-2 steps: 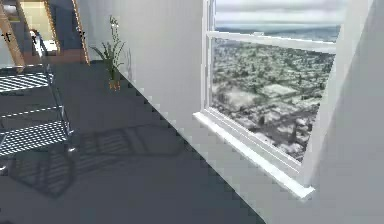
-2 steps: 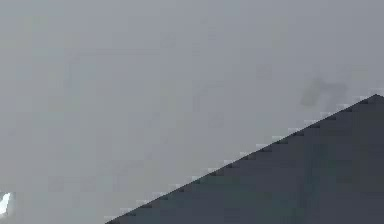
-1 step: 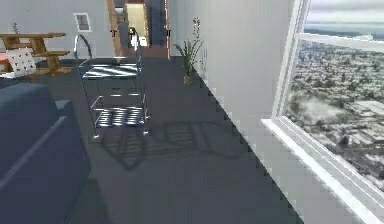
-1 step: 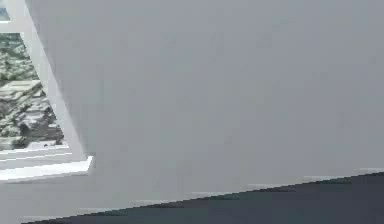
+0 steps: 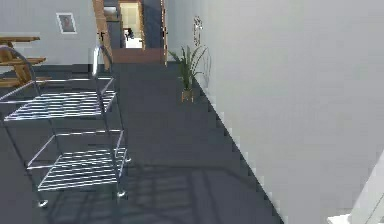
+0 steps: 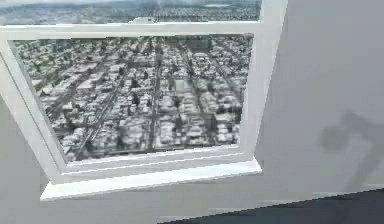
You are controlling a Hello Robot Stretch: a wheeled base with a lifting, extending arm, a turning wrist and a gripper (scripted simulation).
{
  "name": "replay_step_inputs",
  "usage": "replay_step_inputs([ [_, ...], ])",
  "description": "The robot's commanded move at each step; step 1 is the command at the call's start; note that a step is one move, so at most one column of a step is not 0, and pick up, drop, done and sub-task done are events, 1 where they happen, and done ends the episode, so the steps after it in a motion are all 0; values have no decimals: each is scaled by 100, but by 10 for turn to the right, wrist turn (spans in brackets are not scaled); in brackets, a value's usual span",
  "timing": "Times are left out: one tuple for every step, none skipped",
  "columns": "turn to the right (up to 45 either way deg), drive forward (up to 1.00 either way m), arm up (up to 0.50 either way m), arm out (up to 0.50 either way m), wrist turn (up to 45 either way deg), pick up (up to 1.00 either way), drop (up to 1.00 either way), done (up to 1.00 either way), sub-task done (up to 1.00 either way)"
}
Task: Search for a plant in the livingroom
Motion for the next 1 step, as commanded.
replay_step_inputs([
  [0,100,0,0,0,0,0,0,0],
])
